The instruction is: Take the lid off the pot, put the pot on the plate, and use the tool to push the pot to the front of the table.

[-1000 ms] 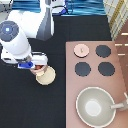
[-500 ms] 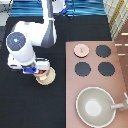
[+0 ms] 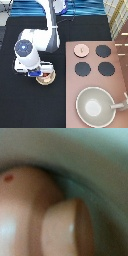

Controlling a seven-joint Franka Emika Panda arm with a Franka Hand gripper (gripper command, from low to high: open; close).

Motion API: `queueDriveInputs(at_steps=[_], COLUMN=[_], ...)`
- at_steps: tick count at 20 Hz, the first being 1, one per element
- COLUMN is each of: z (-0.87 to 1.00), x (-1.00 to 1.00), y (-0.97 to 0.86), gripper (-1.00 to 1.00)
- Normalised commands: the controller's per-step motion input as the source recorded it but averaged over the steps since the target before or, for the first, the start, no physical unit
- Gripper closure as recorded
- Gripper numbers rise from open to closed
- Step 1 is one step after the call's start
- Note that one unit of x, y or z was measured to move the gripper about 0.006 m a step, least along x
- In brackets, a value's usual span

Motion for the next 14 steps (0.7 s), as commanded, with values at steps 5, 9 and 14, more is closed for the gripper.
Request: queueDriveInputs(at_steps=[5, 9, 14], z=[-0.09, 0.06, 0.63], x=[0.13, 0.02, -0.24], y=[0.08, 0.07, 0.05], gripper=[1.0, -1.0, -1.0])
